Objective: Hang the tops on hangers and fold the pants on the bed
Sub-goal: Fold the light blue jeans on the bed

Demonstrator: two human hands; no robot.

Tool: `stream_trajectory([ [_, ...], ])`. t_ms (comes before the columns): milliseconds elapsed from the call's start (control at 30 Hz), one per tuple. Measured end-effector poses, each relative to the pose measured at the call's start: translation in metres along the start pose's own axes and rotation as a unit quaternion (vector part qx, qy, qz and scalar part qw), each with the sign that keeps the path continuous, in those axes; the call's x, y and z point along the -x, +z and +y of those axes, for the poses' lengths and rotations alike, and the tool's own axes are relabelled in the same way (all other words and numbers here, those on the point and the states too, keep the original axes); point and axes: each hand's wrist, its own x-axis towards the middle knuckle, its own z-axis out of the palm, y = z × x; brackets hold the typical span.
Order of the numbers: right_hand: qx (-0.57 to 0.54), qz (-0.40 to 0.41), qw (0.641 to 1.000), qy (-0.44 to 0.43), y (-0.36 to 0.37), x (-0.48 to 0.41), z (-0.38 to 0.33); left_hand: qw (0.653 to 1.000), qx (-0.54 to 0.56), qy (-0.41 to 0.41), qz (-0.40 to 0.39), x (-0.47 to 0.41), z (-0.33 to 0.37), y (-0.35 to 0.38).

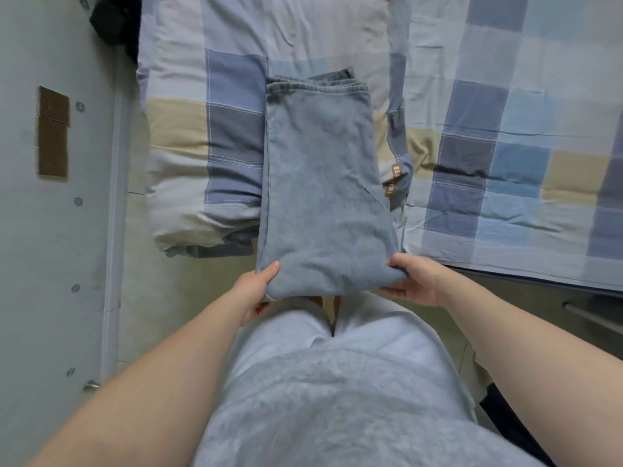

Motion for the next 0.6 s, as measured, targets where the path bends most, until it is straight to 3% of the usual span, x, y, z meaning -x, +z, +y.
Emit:
stream_trajectory([
  [100,0.014,-0.037,0.998,0.054,-0.001,0.013,0.017,0.999,-0.016,-0.042,0.002,0.012,-0.014,-0.013],
  [233,-0.008,-0.056,0.997,0.043,0.007,0.024,0.012,0.999,-0.035,-0.029,0.019,0.018,0.003,-0.020],
  [600,-0.147,-0.074,0.984,-0.068,0.037,0.038,-0.103,0.980,0.188,-0.005,-0.061,0.025,0.138,-0.009],
])
